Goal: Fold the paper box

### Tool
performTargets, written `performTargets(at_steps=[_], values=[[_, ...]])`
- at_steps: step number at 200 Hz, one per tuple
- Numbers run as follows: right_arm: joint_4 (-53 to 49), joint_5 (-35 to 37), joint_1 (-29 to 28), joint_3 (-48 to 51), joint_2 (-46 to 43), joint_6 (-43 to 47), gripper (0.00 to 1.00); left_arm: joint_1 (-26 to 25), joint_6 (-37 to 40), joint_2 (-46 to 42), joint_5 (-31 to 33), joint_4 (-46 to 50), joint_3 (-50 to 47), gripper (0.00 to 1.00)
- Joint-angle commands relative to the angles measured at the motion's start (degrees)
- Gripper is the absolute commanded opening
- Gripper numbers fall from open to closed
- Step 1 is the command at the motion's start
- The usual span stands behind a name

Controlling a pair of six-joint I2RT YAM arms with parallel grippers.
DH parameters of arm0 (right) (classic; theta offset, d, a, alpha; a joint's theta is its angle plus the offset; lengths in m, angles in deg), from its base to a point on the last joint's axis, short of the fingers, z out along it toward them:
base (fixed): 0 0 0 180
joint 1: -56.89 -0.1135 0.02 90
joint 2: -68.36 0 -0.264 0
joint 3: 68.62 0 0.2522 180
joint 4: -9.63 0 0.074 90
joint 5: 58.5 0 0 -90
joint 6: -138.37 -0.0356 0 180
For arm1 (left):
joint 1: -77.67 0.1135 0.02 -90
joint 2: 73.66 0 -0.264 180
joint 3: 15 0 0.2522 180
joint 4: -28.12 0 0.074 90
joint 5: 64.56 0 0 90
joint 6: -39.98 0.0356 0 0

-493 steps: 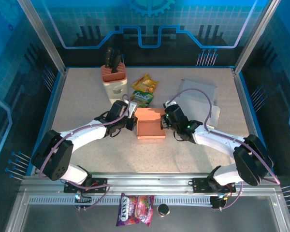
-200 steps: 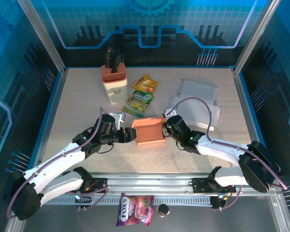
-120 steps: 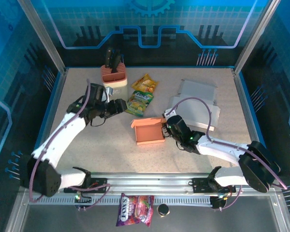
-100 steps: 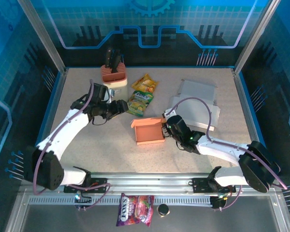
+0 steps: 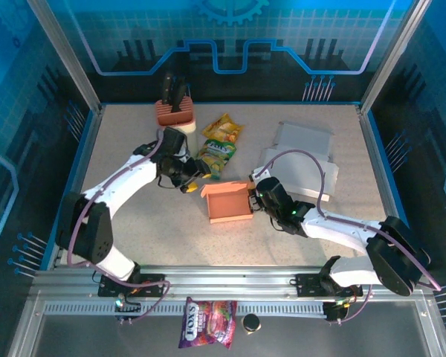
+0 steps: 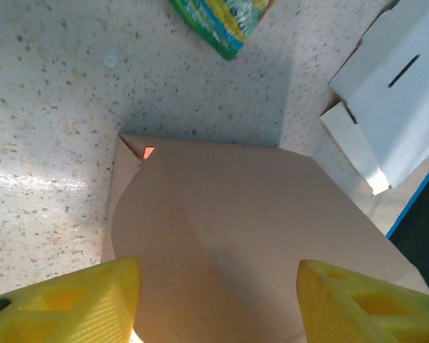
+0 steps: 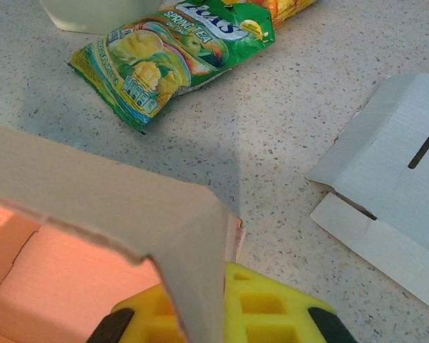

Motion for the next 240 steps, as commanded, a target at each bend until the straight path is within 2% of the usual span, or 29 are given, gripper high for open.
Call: performTargets(at_steps=[1, 116, 155, 175, 240], values=[[-0.2, -0.7, -0.7, -1.4, 0.8, 0.2, 0.0, -0.1, -2.9, -0.6, -0.7, 1.8, 0.8, 0.59], [-0.3, -1.8, -0.9, -2.1, 1.0, -0.5, 0.0, -2.3, -8.7, -0.6, -4.5, -4.2, -3.5, 0.54], [-0.2, -2.2, -1.1, -1.9, 0.6, -1.1, 0.0, -3.0, -10.5, 0.2, -5.1, -6.1, -3.4, 0.47], [-0.2, -2.5, -1.3, -1.8, 0.3, -1.4, 0.0, -3.0, -10.2, 0.5, -5.1, -6.4, -3.4, 0.43], [1.7, -6.7, -1.3, -1.7, 1.0, -3.0, 0.0, -3.2, -5.4, -0.5, -2.0, -7.7, -5.6, 0.38]])
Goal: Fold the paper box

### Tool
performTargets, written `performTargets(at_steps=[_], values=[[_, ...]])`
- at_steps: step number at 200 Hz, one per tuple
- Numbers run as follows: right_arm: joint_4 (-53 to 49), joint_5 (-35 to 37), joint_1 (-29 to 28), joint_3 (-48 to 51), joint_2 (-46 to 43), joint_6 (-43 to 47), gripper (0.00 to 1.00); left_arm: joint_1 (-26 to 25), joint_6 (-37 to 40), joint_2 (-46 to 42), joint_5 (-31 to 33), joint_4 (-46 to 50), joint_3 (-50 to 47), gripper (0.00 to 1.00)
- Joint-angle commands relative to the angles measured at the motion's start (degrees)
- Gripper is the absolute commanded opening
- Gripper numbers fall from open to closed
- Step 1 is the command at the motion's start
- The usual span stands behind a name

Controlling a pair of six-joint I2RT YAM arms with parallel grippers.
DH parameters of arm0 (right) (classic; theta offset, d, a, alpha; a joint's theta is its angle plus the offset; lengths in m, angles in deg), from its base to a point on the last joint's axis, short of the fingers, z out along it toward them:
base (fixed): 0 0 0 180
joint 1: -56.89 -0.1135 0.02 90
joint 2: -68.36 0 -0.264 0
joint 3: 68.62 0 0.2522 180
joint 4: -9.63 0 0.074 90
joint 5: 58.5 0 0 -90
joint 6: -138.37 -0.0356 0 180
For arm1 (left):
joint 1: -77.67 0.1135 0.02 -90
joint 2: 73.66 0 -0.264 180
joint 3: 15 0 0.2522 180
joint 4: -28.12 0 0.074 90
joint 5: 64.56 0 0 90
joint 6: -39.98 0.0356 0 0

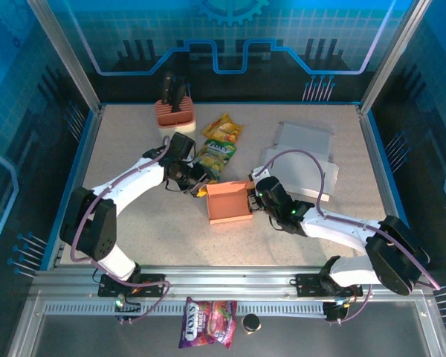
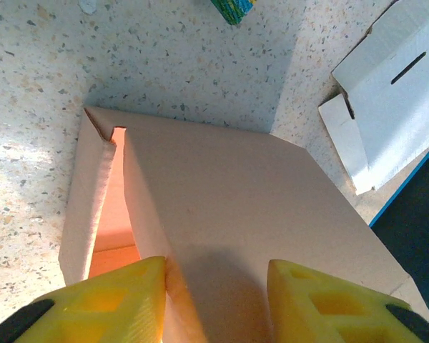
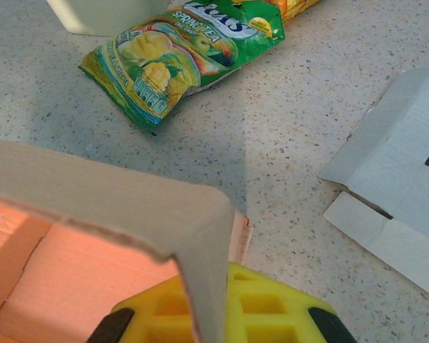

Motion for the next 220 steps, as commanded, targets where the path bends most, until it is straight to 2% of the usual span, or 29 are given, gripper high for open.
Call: performTargets(at_steps=[1, 32, 78, 101, 148, 173, 208, 212, 220], values=[[1.5, -4.9, -1.3, -1.3, 0.7, -1.2, 0.0, -0.8, 2.9, -0.6, 0.0, -2.3, -2.2, 0.38], [1.0, -6.9, -1.3, -1.3, 1.0, -2.5, 0.0, -1.0, 4.4, -2.2, 1.8, -4.2, -5.6, 0.36], [-3.7, -8.8, -1.3, -1.9, -0.7, -6.0, 0.11, -1.3, 4.7, -3.2, 3.1, -5.2, -7.7, 0.32], [-6.5, -9.8, -1.3, -1.8, -3.1, -8.8, 0.23, -1.5, 5.1, -3.9, 4.0, -4.8, -7.7, 0.32], [-16.3, -13.7, -1.2, -3.9, -9.3, -15.6, 0.59, -2.2, 5.7, -4.6, 5.7, -4.6, -7.8, 0.31], [-21.1, -15.4, -1.2, -4.6, -13.0, -18.3, 0.69, -2.9, 5.4, -4.9, 6.6, -5.2, -8.4, 0.3], [-26.7, -18.5, -0.8, -4.8, -16.6, -20.5, 0.76, -3.6, 4.7, -4.6, 6.5, -6.6, -9.3, 0.3], [-27.4, -18.9, -0.8, -4.9, -16.9, -20.5, 0.83, -3.7, 4.8, -4.6, 6.6, -6.8, -9.3, 0.3], [-28.8, -19.3, -0.6, -5.4, -17.4, -20.8, 0.85, -3.8, 4.6, -4.7, 6.8, -6.8, -9.3, 0.29]])
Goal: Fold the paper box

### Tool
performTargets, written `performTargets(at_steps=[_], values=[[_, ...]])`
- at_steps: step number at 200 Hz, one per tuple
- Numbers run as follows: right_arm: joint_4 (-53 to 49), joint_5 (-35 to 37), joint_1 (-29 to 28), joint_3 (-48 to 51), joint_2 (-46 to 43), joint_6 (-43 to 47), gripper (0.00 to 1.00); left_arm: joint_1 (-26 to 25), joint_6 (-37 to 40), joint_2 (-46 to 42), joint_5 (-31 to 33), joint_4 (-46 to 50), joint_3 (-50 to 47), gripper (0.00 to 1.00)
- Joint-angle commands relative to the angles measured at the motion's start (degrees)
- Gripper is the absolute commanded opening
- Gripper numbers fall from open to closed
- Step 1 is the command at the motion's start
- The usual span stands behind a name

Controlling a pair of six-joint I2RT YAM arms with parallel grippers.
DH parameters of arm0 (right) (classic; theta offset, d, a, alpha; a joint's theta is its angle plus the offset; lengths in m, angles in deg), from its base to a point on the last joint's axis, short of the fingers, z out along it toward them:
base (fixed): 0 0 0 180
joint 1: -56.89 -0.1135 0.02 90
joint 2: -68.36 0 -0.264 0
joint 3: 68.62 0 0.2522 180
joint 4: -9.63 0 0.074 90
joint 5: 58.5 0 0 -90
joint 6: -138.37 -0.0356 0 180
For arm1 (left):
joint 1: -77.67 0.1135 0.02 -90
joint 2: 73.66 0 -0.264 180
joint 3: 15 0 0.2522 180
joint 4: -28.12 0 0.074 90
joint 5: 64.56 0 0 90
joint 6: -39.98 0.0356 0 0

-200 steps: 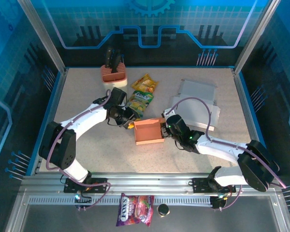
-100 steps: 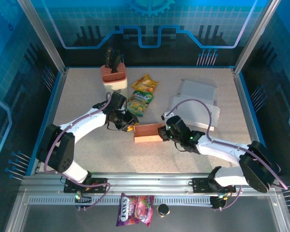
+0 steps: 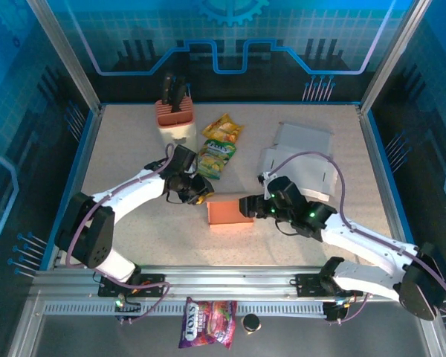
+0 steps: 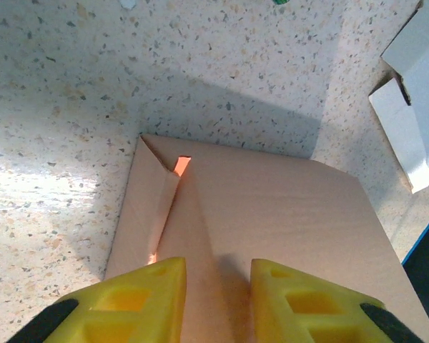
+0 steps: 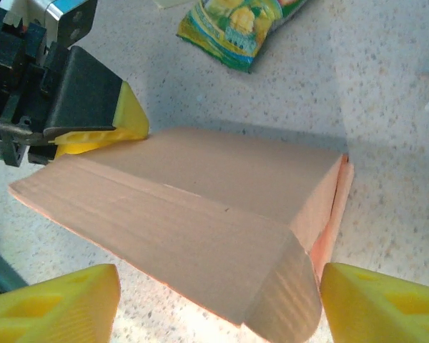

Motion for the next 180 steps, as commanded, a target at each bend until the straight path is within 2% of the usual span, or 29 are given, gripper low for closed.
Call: performTargets(at_steps=[1, 40, 81, 112, 180], values=[[-7.3, -3.0, -0.2, -2.1, -1.9, -2.4, 0.85, -0.8, 0.4, -1.3, 1.0, -1.0, -0.9, 0.29], [-12.3, -4.2, 2.6, -5.9, -5.1, -4.9, 0.87, -1.0, 0.3, -1.3, 1.5, -1.1, -0.7, 0.28], [-13.3, -13.5, 13.3, -7.8, -2.9, -11.1, 0.8, -1.2, 0.3, -1.3, 1.5, -1.3, -0.9, 0.26], [-16.3, -18.8, 18.2, -11.6, 4.2, -10.8, 0.73, -1.3, 0.6, -1.4, 1.7, -1.1, -0.9, 0.26], [-22.9, -22.4, 18.2, -19.1, 21.0, -5.9, 0.67, -1.4, 1.4, -1.5, 2.1, -1.8, -1.7, 0.27]])
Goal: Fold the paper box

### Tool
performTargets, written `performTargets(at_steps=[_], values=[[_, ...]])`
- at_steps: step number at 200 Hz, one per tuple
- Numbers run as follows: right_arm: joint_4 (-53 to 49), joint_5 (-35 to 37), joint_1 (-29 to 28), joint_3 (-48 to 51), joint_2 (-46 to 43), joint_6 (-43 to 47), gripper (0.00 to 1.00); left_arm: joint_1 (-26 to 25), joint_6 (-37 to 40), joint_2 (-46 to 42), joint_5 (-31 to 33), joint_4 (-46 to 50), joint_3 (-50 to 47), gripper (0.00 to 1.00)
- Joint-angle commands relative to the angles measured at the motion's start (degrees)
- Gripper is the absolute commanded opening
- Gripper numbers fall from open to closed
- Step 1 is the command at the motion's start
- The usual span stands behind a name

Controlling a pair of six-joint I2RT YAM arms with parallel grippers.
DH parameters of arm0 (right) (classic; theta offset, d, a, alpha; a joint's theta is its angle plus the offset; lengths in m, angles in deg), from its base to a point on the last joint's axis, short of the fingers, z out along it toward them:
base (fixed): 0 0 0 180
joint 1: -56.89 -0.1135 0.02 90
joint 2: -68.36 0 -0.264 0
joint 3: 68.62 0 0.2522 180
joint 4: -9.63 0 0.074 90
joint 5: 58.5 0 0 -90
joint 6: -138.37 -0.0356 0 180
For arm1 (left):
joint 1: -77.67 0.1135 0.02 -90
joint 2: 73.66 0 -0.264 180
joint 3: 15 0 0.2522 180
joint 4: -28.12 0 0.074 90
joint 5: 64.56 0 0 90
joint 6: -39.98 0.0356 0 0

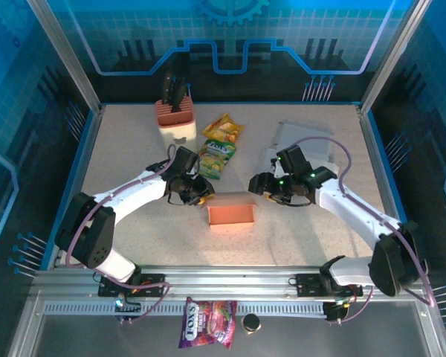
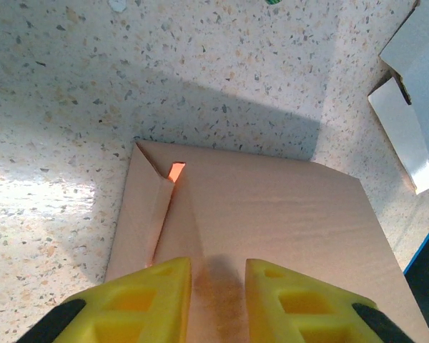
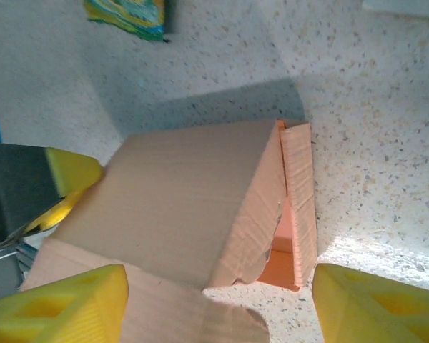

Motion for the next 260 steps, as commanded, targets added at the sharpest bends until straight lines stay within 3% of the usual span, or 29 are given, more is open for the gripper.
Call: performTargets(at_steps=[1, 41, 105, 260], values=[[-4.1, -2.3, 0.4, -1.9, 3.0, 2.3, 0.67, -0.4, 1.4, -1.5, 0.7, -0.5, -1.4, 0.27], [-3.4, -2.9, -0.4, -2.7, 5.6, 3.2, 0.58, -0.7, 0.9, -1.9, 1.0, -3.2, -3.0, 0.27], [-3.3, -2.2, -1.9, -1.1, 7.5, 7.0, 0.66, -1.0, 2.4, -2.9, 1.9, -4.7, -5.8, 0.3], [-1.3, -1.5, -3.2, 3.0, 9.5, 11.4, 0.65, -1.7, 2.9, -3.9, 2.2, -7.2, -10.5, 0.39]])
